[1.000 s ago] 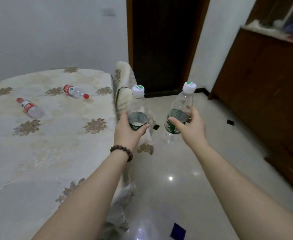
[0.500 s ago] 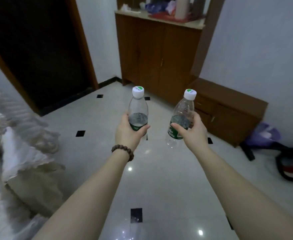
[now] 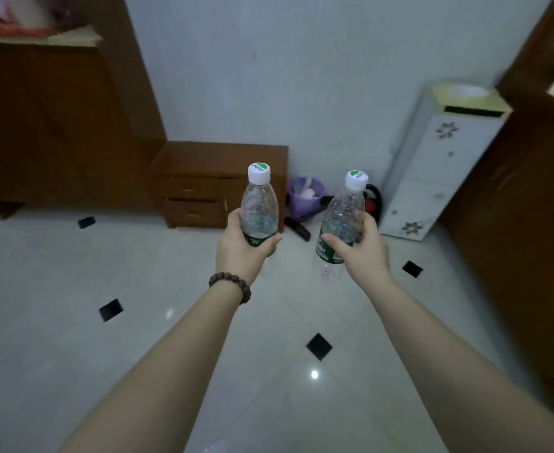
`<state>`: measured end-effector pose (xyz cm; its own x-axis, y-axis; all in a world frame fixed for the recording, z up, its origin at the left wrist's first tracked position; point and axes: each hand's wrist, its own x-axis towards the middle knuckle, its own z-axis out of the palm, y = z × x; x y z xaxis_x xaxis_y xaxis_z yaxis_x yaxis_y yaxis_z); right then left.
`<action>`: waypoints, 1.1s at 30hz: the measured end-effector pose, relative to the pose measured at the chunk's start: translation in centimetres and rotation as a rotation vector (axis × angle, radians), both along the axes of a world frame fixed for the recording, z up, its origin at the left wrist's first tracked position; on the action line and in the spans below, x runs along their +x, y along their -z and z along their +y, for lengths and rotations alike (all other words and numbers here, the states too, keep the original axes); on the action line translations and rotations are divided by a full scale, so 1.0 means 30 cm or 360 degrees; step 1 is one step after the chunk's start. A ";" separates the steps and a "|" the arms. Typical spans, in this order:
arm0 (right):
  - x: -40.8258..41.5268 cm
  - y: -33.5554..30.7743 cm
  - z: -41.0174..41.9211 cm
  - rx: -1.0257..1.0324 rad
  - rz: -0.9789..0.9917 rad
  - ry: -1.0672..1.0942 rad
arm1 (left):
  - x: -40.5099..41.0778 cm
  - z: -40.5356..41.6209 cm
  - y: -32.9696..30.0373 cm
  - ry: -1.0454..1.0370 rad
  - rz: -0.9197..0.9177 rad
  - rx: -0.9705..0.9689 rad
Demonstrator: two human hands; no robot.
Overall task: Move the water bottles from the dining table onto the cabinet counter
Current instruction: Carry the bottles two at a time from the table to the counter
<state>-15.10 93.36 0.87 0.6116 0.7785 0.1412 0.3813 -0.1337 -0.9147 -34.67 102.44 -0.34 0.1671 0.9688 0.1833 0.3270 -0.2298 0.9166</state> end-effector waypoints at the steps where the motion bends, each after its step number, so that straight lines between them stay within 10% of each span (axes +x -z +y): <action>1: 0.066 0.004 -0.033 -0.0005 0.0006 0.0074 | 0.078 -0.008 -0.001 0.0079 -0.0004 0.0004; 15: 0.699 0.108 -0.403 -0.0053 0.0143 0.0903 | 0.975 -0.098 0.061 0.0911 0.0081 0.0008; 33: 1.518 0.074 -0.071 -0.0025 0.0113 0.1352 | 2.031 0.252 0.041 0.1483 0.0170 0.0114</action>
